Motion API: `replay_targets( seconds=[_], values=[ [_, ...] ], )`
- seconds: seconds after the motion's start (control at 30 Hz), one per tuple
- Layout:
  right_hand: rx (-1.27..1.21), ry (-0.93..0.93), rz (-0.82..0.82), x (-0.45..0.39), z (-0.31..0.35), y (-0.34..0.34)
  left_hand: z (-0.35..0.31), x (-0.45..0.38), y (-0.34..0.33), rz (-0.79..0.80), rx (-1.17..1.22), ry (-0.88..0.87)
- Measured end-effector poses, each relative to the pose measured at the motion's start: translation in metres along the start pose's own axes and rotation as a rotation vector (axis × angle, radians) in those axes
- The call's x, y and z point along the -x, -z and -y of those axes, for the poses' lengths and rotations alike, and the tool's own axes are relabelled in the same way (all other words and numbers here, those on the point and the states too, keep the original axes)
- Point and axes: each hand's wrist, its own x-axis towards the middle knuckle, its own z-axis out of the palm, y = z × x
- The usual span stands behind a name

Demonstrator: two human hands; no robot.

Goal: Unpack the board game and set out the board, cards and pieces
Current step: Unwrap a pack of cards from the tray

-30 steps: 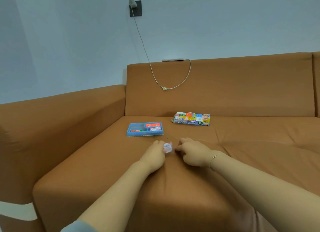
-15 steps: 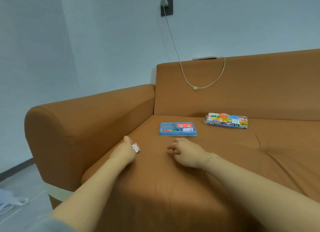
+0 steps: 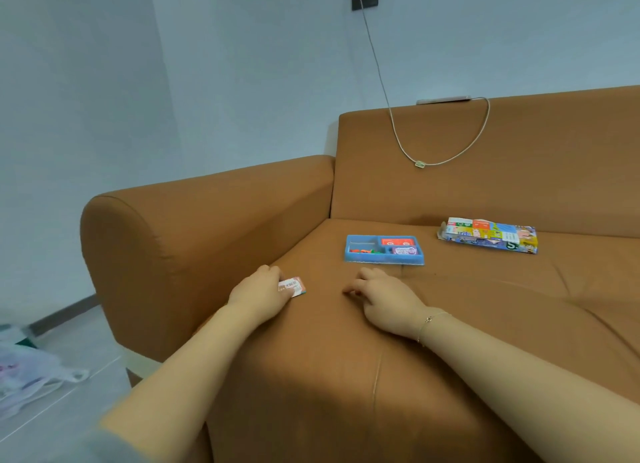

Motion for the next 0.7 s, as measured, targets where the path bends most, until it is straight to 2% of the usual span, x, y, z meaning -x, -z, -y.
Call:
replay_targets(
  seconds=[0.1, 0.23, 0.37, 0.43, 0.5, 0.57, 0.63, 0.7],
  values=[
    [0.0, -0.003, -0.004, 0.0, 0.0, 0.0, 0.007, -0.006, -0.001, -0.037, 0.097, 0.023],
    [0.002, -0.007, -0.001, 0.001, 0.0, 0.0, 0.013, -0.007, -0.001, -0.085, 0.034, -0.002],
    [-0.004, -0.008, -0.006, 0.001, 0.001, 0.0, 0.008, -0.005, 0.007, -0.339, 0.048, -0.063],
    [-0.005, -0.008, -0.011, 0.002, 0.001, 0.0, 0.005, -0.006, 0.011, -0.427, 0.146, -0.112],
    [-0.007, -0.005, -0.019, 0.002, 0.0, -0.001, -0.001, -0.006, 0.016, -0.405, 0.364, -0.125],
    [-0.012, -0.003, -0.026, 0.001, 0.0, -0.002, -0.008, -0.006, 0.019, -0.292, 0.535, -0.114],
    [-0.019, -0.004, -0.032, 0.001, 0.0, -0.003, -0.011, -0.006, 0.017, -0.182, 0.542, -0.119],
    [-0.022, -0.005, -0.039, 0.002, 0.0, -0.004, -0.011, -0.007, 0.012, -0.145, 0.477, -0.12]
  ],
)
